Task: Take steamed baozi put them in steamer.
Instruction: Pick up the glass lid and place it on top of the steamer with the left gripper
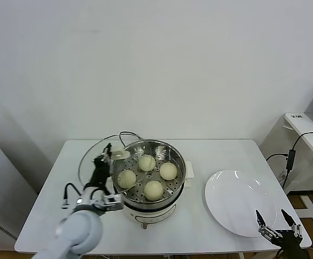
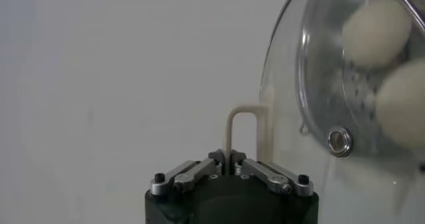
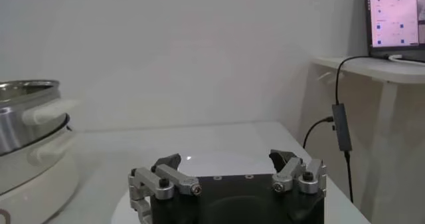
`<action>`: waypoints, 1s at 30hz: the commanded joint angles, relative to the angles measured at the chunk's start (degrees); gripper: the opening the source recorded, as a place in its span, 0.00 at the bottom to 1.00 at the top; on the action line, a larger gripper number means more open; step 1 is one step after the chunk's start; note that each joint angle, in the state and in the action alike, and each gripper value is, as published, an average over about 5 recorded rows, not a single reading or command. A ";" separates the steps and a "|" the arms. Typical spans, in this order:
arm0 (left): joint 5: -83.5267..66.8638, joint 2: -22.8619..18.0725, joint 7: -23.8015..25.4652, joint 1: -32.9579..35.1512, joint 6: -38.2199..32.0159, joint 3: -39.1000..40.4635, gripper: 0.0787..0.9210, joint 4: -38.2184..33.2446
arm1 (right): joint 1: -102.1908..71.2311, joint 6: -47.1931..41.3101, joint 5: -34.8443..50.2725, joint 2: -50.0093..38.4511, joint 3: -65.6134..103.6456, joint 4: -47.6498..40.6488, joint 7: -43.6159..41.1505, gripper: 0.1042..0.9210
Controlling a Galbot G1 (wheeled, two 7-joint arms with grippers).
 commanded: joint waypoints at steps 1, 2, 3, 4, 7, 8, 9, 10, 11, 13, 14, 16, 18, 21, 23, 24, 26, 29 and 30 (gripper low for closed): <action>10.81 -9.75 2.68 -8.02 6.28 12.79 0.04 4.46 | -0.25 0.00 -1.55 1.02 0.09 0.12 -0.27 0.88; 11.30 -10.00 2.95 -8.18 6.48 13.42 0.04 4.56 | -0.30 0.02 -1.64 1.17 0.05 0.19 -0.30 0.88; 11.76 -10.13 3.17 -8.32 6.67 14.06 0.04 4.61 | -0.37 0.04 -1.65 1.30 0.01 0.23 -0.34 0.88; 12.38 -10.24 3.41 -8.39 6.78 14.67 0.04 4.73 | -0.44 0.09 -1.66 1.43 0.00 0.20 -0.39 0.88; 14.10 -10.56 3.97 -8.12 6.69 15.67 0.04 5.20 | -0.58 0.30 -1.69 1.64 0.03 -0.04 -0.55 0.88; 14.58 -10.73 4.12 -7.88 6.66 15.84 0.04 5.31 | -0.61 0.35 -1.70 1.68 0.05 -0.11 -0.59 0.88; 14.91 -10.89 4.22 -7.61 6.64 15.95 0.04 5.36 | -0.62 0.37 -1.70 1.70 0.06 -0.16 -0.61 0.88; 15.30 -11.08 4.36 -7.26 6.64 16.06 0.04 5.37 | -0.60 0.40 -1.70 1.73 0.07 -0.20 -0.63 0.88; 15.71 -11.27 4.52 -6.91 6.64 16.15 0.04 5.38 | -0.57 0.41 -1.70 1.74 0.07 -0.23 -0.63 0.88; 16.53 -11.55 4.79 -6.31 6.60 16.32 0.04 5.52 | -0.49 0.44 -1.67 1.74 0.05 -0.27 -0.63 0.88; 16.98 -11.69 4.90 -6.06 6.58 16.41 0.04 5.73 | -0.46 0.46 -1.65 1.73 0.03 -0.27 -0.65 0.88; 17.81 -11.88 4.98 -5.82 6.44 16.41 0.04 6.51 | -0.45 0.49 -1.58 1.69 0.00 -0.29 -0.69 0.88; 18.51 -11.99 4.98 -5.83 6.10 16.12 0.04 7.65 | -0.46 0.56 -1.52 1.69 -0.02 -0.39 -0.76 0.88; 18.89 -11.87 4.99 -5.97 5.62 15.82 0.04 9.17 | -0.48 0.74 -1.51 1.77 -0.03 -0.62 -0.88 0.88; 19.04 -11.83 4.93 -5.94 5.49 15.78 0.04 9.99 | -0.50 0.87 -1.54 1.90 -0.05 -0.73 -0.99 0.88; 19.15 -11.88 4.87 -5.91 5.43 15.72 0.04 10.39 | -0.52 0.90 -1.56 1.98 -0.11 -0.72 -1.03 0.88; 19.38 -12.10 4.74 -5.97 5.28 15.59 0.04 11.09 | -0.60 0.91 -1.61 2.13 -0.33 -0.57 -1.09 0.88; 19.57 -12.46 4.66 -6.30 5.17 15.58 0.04 11.60 | -0.72 0.86 -1.75 2.27 -0.77 -0.34 -1.11 0.88; 19.58 -12.53 4.68 -6.36 5.18 15.62 0.04 11.61 | -0.72 0.86 -1.81 2.30 -0.86 -0.33 -1.11 0.88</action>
